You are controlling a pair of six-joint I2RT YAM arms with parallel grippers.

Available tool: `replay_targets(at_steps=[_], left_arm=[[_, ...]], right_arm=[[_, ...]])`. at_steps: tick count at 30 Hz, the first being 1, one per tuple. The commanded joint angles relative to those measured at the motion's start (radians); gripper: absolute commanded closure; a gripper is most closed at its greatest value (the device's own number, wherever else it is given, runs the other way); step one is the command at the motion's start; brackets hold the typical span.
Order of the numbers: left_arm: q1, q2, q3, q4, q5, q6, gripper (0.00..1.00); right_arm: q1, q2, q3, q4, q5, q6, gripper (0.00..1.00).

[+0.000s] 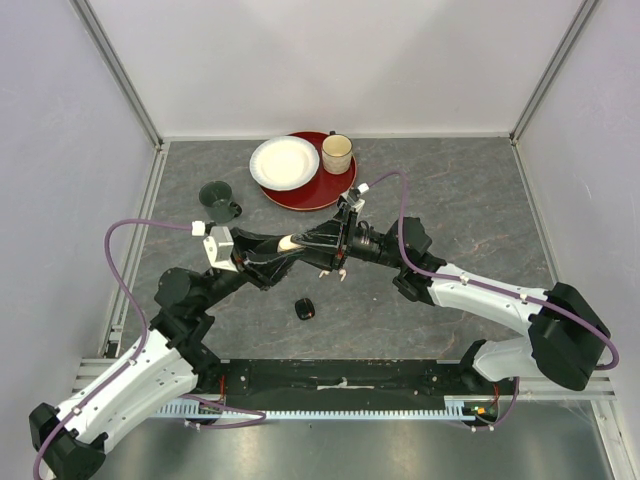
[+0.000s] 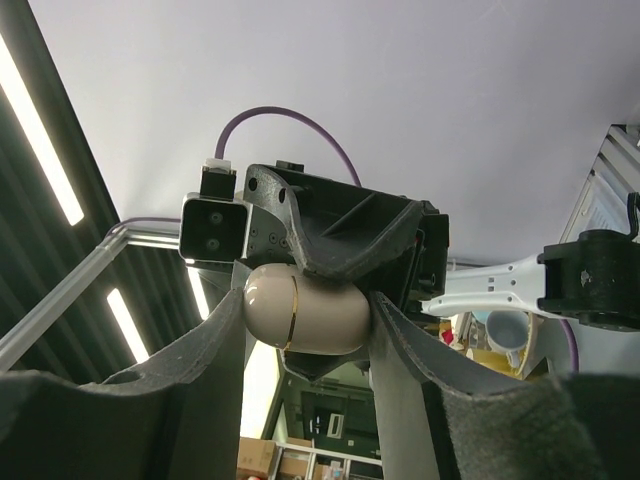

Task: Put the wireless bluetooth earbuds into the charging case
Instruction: Pick up the charging case at the center of the board.

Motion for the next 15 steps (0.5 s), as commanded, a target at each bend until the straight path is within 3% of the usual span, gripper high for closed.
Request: replay_targets(at_steps=[1,11,15], left_arm=[[-0.001,0.012,0.004,0.016,0.009,-0.017,0.57],[-0.001,0.017,0.007,0.004,0.014,-0.015,0.59],[-0.001,0.019,0.007,0.004,0.015,-0.014,0.71]], right_arm=[[0.002,0.001,0.008,0.065,0.007,0.018,0.91],[0.002,0.001,0.009,0.071,0.008,0.018,0.9],[0.004,0.004,0.009,0.075,0.007,0.018,0.91]])
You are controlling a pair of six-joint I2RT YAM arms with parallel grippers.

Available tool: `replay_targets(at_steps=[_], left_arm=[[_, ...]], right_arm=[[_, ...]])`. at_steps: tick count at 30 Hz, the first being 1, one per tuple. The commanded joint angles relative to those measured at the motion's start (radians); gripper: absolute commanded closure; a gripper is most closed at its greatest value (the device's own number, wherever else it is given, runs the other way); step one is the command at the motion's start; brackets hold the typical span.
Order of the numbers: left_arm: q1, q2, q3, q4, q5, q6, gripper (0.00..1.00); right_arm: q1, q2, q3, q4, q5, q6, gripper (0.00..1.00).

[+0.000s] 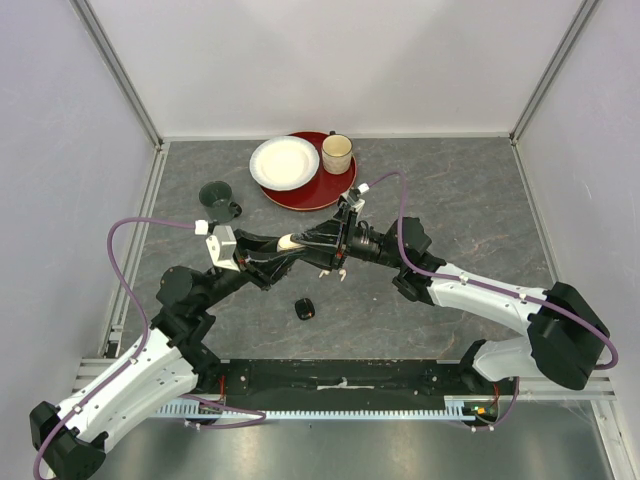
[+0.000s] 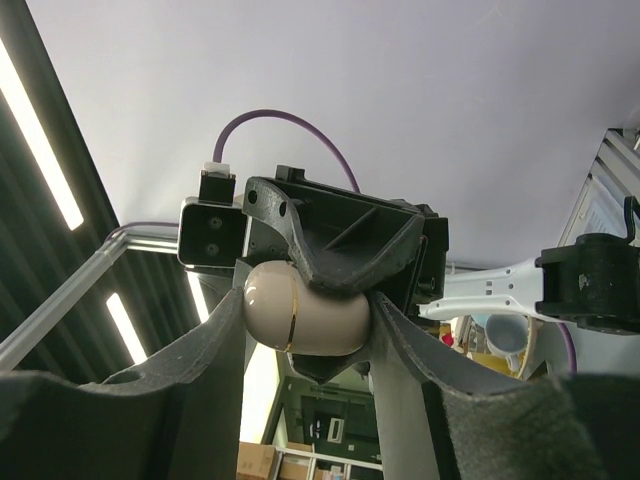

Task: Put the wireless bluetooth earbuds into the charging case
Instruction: Pick up the charging case at the center of the board.

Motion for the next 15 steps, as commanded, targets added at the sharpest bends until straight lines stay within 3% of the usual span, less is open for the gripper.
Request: replay_targets(at_steps=[1,3,7,15], left_arm=[[-0.001,0.008,0.007,0.008,0.003,-0.012,0.73],[-0.001,0.008,0.008,0.007,0.006,-0.014,0.73],[-0.001,0.011,0.007,0.001,0.01,-0.014,0.62],[-0.001,0.011,0.007,0.002,0.003,-0.015,0.64]], right_arm=[[0.004,0.003,0.008,0.084,0.006,0.021,0.9],[0.004,0.002,0.003,0.092,0.011,0.027,0.91],[0.002,0.005,0.003,0.104,0.013,0.03,0.9],[0.004,0.008,-0.003,0.112,0.017,0.038,0.91]])
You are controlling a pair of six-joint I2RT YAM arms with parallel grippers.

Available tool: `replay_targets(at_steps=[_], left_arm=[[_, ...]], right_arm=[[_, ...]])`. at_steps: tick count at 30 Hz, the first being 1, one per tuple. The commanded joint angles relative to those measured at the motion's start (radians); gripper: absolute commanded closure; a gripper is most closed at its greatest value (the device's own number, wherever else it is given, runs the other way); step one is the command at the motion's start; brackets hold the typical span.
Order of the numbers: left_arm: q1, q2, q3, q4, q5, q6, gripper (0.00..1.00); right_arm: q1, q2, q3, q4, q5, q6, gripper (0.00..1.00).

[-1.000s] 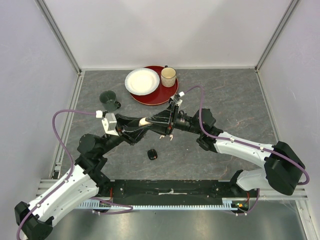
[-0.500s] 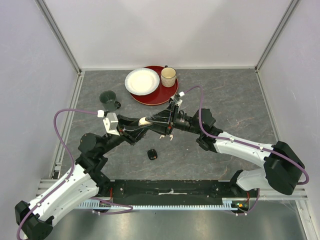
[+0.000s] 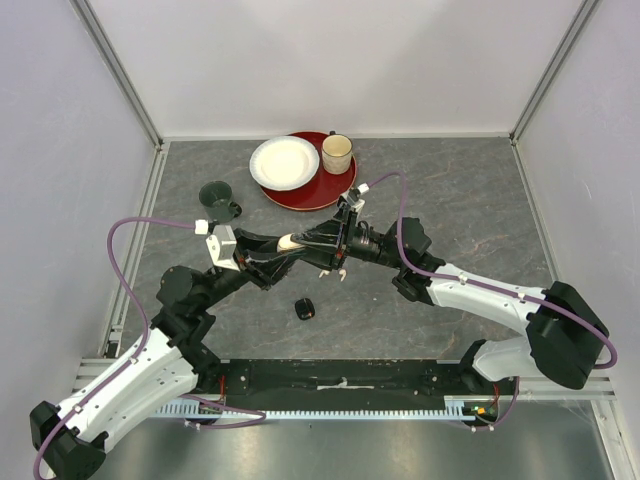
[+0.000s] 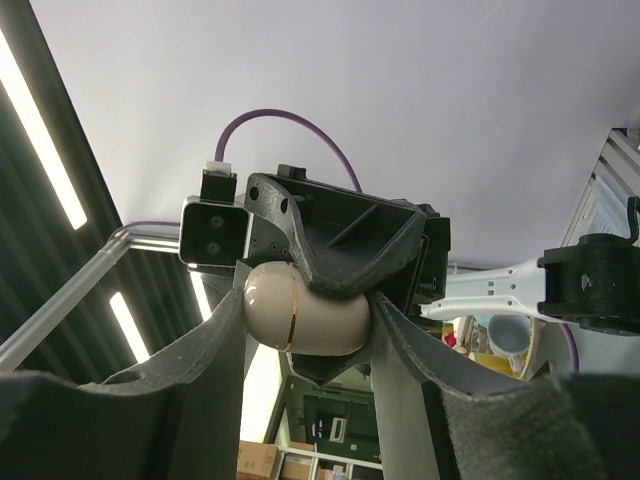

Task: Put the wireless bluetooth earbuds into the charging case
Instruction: Pick up the charging case at the center of the board.

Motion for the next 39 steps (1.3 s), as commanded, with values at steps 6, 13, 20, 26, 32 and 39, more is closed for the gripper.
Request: replay_targets(at_steps=[6,13,20,26,32,39], left_arm=[[-0.001,0.011,0.005,0.001,0.002,-0.019,0.58],[-0.002,0.009,0.007,0.011,-0.008,-0.024,0.58],[-0.001,0.002,0.011,0.025,-0.015,-0.027,0.56],[-0.001,0.008,0.013,0.027,-0.007,-0.028,0.61],[-0.002,0.011,0.011,0.027,-0.005,-0.027,0.86],[-0.002,0.009,0.01,0.028,0.018,-0.014,0.98]], right_arm=[[0.004,0.003,-0.012,0.129,0.021,0.047,0.91],[0.002,0.0,-0.016,0.104,0.018,0.044,0.91],[0.004,-0.016,-0.009,0.044,0.021,0.01,0.91],[0.004,-0.015,-0.016,0.062,0.024,0.018,0.91],[0.004,-0.012,-0.016,0.07,0.02,0.021,0.91],[0.002,-0.026,0.002,-0.05,0.023,-0.046,0.83]])
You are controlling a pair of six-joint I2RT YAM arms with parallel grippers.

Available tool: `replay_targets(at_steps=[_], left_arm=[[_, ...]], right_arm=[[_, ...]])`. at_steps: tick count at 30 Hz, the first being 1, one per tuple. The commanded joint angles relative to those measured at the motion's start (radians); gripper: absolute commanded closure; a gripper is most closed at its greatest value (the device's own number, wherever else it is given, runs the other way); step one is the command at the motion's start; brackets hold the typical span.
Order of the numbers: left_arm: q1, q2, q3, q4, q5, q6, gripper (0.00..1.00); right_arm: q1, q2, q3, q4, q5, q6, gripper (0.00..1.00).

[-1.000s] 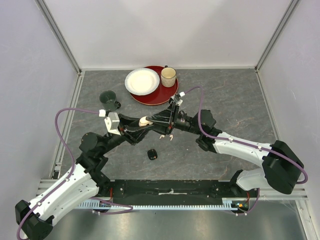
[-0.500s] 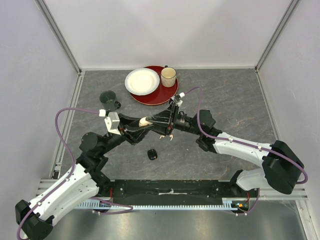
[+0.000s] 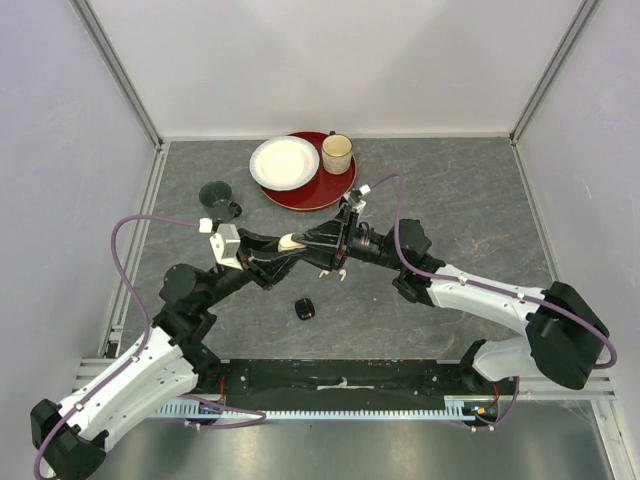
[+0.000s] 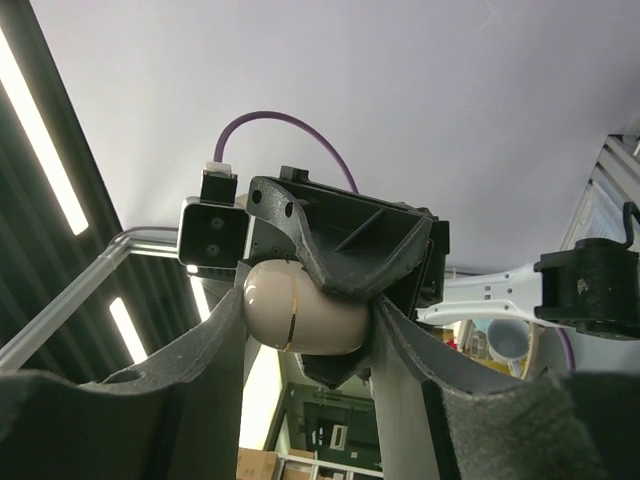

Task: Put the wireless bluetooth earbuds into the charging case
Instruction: Pick up the charging case at the center of the board, then open the charging case.

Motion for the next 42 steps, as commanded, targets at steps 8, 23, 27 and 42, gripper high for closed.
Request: replay_targets(at_steps=[8,23,27,42], left_arm=[[-0.002,-0.06,-0.045,0.143,0.002,0.005,0.98],[-0.002,-0.236,-0.263,0.416,-0.101,0.051,0.98],[-0.001,-0.245,-0.285,0.433,-0.087,0.05,0.98],[-0.001,-0.198,-0.266,0.419,-0.032,0.034,0.98]], right_arm=[[0.002,-0.107,0.103,-0.299,0.048,-0.289,0.28],[0.002,-0.188,0.411,-0.967,0.125,-1.002,0.1],[0.008,-0.188,0.431,-1.027,0.109,-1.077,0.12],[0.132,-0.132,0.522,-1.067,0.177,-1.169,0.13]])
